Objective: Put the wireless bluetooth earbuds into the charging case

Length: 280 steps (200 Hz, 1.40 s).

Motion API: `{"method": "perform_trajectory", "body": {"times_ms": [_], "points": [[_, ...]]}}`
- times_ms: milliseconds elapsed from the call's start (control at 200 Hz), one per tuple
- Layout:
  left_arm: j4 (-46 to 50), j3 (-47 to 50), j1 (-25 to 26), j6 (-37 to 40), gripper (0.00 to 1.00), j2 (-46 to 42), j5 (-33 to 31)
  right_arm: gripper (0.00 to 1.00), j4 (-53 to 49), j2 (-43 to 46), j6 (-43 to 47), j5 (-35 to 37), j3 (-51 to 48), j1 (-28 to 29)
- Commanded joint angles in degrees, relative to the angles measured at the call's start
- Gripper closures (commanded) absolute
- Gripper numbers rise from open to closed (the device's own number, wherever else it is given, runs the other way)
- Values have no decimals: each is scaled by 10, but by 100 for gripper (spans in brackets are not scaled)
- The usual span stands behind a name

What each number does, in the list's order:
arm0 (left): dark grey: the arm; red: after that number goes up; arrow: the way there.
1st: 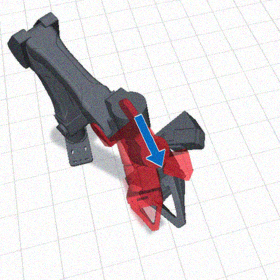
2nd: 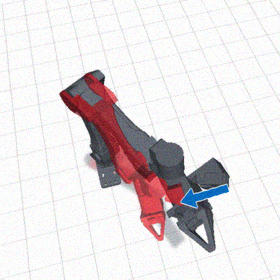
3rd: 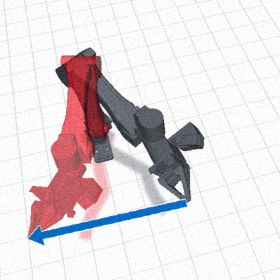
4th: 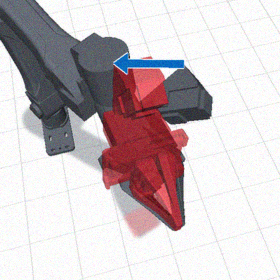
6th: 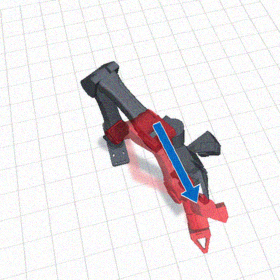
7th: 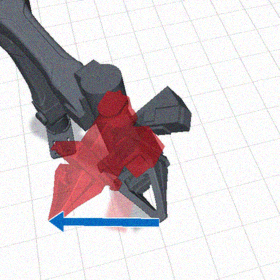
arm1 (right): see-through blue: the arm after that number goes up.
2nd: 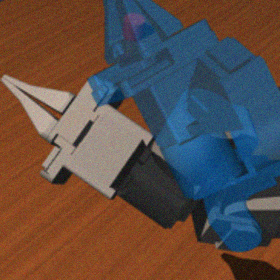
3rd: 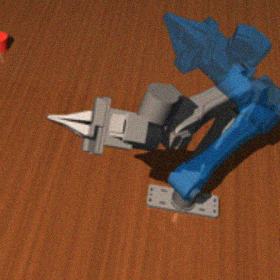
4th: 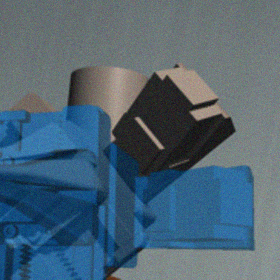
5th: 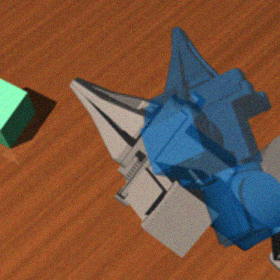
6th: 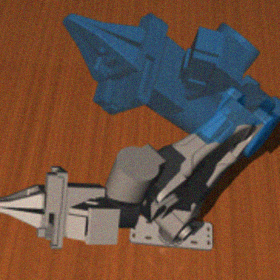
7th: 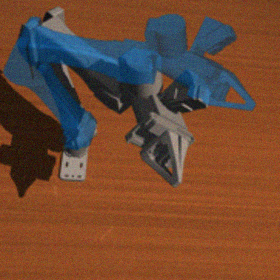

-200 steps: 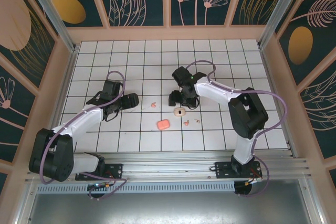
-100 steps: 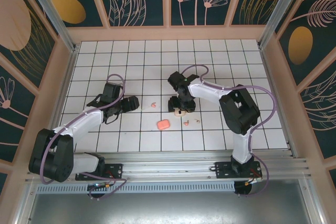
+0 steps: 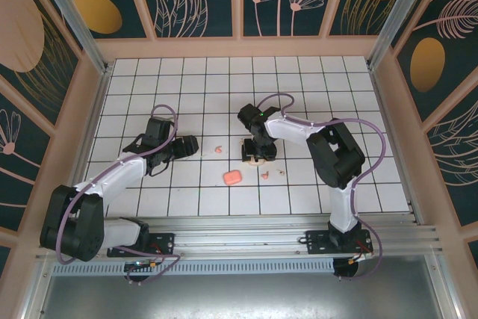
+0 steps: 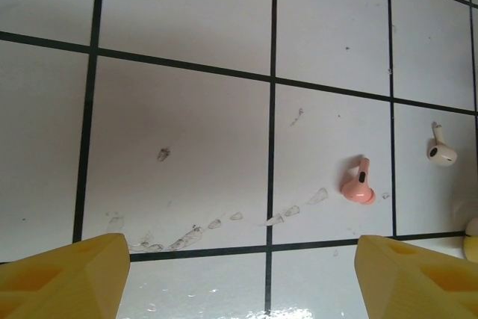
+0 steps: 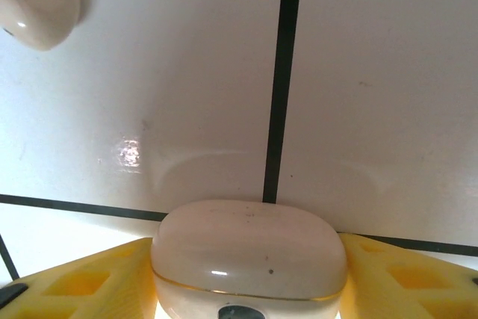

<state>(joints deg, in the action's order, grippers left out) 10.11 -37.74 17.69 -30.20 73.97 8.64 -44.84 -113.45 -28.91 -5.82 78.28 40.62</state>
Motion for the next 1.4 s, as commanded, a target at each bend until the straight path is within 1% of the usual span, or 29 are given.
{"method": "perform_trajectory", "body": {"times_ms": [0,55,170,260,325,370,485,661,786,881,1036,1176,1396], "points": [[-18,0,3,-4,23,-5,17,43,0,-12,-3,16,14,5],[-23,-1,3,-1,24,-9,20,45,2,-8,-4,18,12,5],[-41,0,3,11,27,-21,26,47,19,9,-13,22,4,5],[-63,-1,4,24,30,-32,34,47,43,39,-26,24,-8,5],[-88,2,3,40,34,-46,48,47,80,71,-39,16,-25,3],[-118,14,5,52,36,-67,57,47,120,98,-49,7,-39,1],[-210,45,12,77,37,-118,68,48,244,165,-81,-34,-82,-3],[-275,61,34,133,39,-153,81,48,418,250,-123,-79,-146,-8],[-323,72,42,159,42,-143,116,49,519,288,-151,-119,-183,-15],[-335,61,51,180,45,-125,145,50,587,308,-181,-143,-208,-20],[-357,54,91,231,45,-106,169,50,692,321,-231,-177,-243,-19],[-390,58,111,256,45,-98,186,51,725,327,-247,-180,-257,-15],[-422,55,117,252,45,-92,168,51,739,325,-256,-184,-269,0]]}}
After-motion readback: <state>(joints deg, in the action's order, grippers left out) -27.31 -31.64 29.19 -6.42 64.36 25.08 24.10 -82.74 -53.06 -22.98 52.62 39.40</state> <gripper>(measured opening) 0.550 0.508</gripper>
